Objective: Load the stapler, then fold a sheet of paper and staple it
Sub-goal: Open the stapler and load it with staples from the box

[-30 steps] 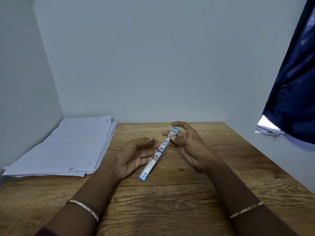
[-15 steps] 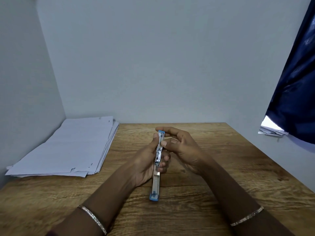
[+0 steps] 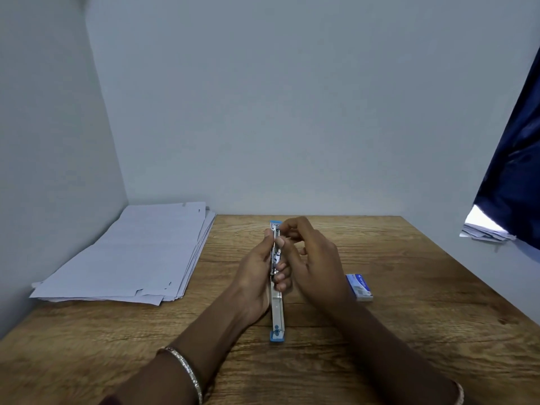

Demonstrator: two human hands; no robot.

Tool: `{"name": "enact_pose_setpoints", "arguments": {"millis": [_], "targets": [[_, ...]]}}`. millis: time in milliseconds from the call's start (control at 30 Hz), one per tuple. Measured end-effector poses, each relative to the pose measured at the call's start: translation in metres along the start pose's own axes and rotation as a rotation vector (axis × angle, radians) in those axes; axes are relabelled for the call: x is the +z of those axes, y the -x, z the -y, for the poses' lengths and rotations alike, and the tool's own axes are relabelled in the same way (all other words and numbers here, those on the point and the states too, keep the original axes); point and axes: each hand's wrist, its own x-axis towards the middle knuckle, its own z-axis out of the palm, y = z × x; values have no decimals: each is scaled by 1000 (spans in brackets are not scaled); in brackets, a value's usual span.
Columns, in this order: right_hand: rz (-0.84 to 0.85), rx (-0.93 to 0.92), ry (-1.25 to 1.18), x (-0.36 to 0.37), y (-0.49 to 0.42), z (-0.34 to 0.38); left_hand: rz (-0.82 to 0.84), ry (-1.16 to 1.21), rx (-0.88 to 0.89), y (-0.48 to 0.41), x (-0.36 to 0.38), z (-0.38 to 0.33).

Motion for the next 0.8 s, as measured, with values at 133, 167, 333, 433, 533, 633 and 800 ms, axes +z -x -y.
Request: {"name": "enact_pose_setpoints", "arguments": {"millis": [133,167,333,433,533,633,800], "targets": [[-2,-5,26,1,0,-1,16,-14,26,0,1,2],[0,-4,32,1,0,-2,18,-24,37,1,1,2],[58,16,7,1,1,-4,8,-152,56,5,4,3],[105,20,-4,-1,0,-5,53,-206,95,8,6,2],[119,5,58,-2,-3,-7,90,-171,99,11,8,1],[182,19,64,-2,-4,-9,73,-48,54,7,6,4],[268,1,160,-4,-4,-10,65,92,-77,4,2,5]]}}
